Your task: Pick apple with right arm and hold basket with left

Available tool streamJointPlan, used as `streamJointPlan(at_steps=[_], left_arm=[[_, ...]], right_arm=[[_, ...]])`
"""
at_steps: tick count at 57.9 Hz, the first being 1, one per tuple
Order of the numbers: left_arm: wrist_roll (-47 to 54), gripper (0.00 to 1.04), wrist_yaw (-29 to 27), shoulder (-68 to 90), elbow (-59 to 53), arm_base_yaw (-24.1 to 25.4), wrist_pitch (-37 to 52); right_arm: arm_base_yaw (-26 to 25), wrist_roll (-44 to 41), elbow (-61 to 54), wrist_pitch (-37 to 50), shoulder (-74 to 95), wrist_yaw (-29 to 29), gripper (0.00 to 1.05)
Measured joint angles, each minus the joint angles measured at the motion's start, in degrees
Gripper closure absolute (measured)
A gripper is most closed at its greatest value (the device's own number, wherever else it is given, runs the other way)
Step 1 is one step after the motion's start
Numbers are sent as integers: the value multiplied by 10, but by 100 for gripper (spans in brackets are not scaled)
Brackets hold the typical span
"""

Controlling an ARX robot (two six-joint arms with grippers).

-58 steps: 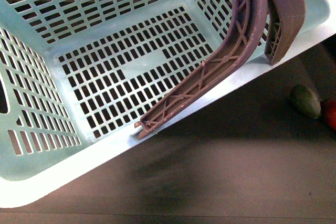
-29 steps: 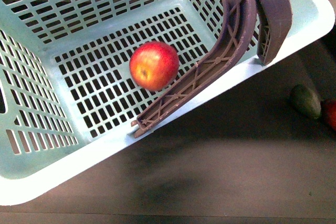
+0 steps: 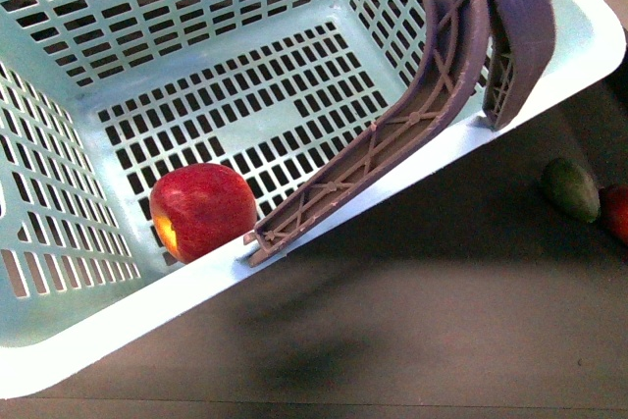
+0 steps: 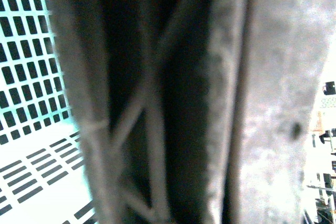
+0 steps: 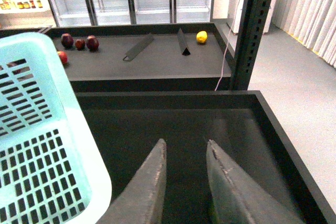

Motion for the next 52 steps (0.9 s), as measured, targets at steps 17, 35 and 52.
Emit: streamJointPlan(at_steps=[17, 35, 52], left_arm=[[0, 91, 2, 0, 0, 0, 0], [0, 91, -1, 0, 0, 0, 0], [0, 91, 2, 0, 0, 0, 0]], right_arm=[[-49, -3, -64, -3, -71, -45, 103], [-49, -4, -111, -39, -152, -48, 103], [-49, -4, -139, -99, -242, -48, 103]])
